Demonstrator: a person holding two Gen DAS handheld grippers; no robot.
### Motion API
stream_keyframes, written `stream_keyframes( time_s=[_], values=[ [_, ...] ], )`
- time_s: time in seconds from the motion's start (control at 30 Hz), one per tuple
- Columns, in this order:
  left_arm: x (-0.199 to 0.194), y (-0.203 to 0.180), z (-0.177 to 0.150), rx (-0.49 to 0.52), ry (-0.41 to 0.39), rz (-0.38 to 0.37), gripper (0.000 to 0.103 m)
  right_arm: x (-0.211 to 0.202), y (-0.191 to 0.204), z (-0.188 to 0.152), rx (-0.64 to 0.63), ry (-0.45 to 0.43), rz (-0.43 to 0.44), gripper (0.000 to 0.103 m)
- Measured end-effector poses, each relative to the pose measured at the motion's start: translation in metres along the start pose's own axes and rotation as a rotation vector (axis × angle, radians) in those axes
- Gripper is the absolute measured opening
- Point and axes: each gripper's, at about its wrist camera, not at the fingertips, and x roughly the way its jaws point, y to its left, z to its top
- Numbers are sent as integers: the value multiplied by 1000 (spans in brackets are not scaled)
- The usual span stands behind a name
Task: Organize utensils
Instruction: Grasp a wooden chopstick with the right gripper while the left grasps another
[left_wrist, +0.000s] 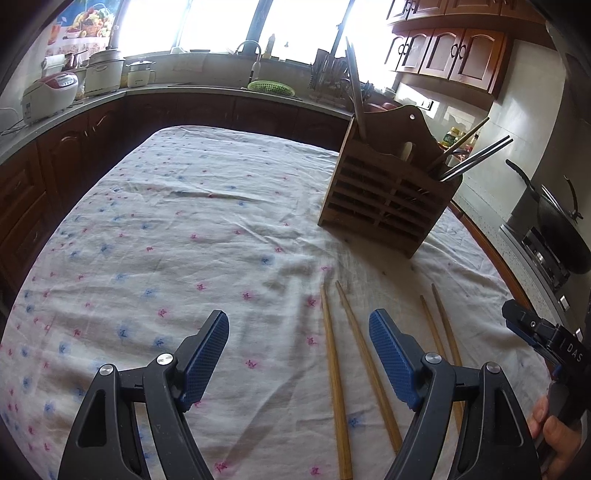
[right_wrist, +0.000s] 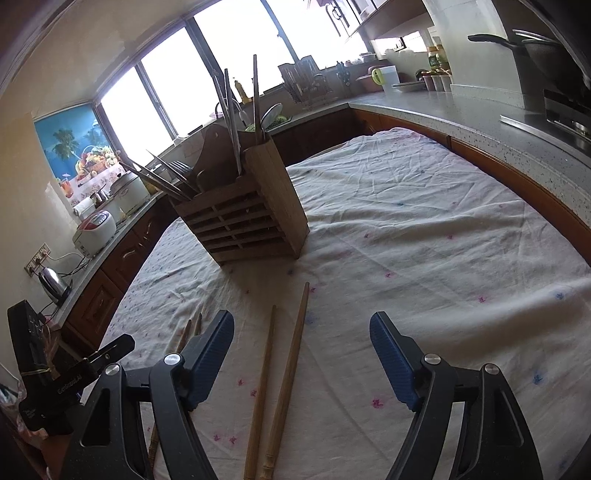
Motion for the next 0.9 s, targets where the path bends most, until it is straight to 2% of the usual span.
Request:
stream_keyframes(
  time_s=[0.2,0.27,0.33,0.4,0.47,0.7,0.73,0.83,0.9],
  values=[
    [10,-6,3,19,23,-1,76,12,6,2,-33,43,-25,63],
    [16,-10,4,33,38,9,74,20,8,3,-47,66,-29,54],
    [23,-14,7,47,63,11,66,28,12,3,-62,93,-38,51],
    [32,-18,9,63,96,6,51,36,15,4,-78,116,-44,43],
    [41,-21,12,75,120,10,47,45,17,5,-90,138,-52,35],
    [70,-30,20,102,182,3,26,73,16,15,-97,189,-92,29],
    [74,-30,20,104,196,3,24,78,15,17,-99,195,-100,29],
    [79,-37,17,148,175,30,23,94,15,17,-111,239,-117,29],
    [81,-42,15,179,169,51,22,98,23,14,-174,223,-151,29]
  ],
)
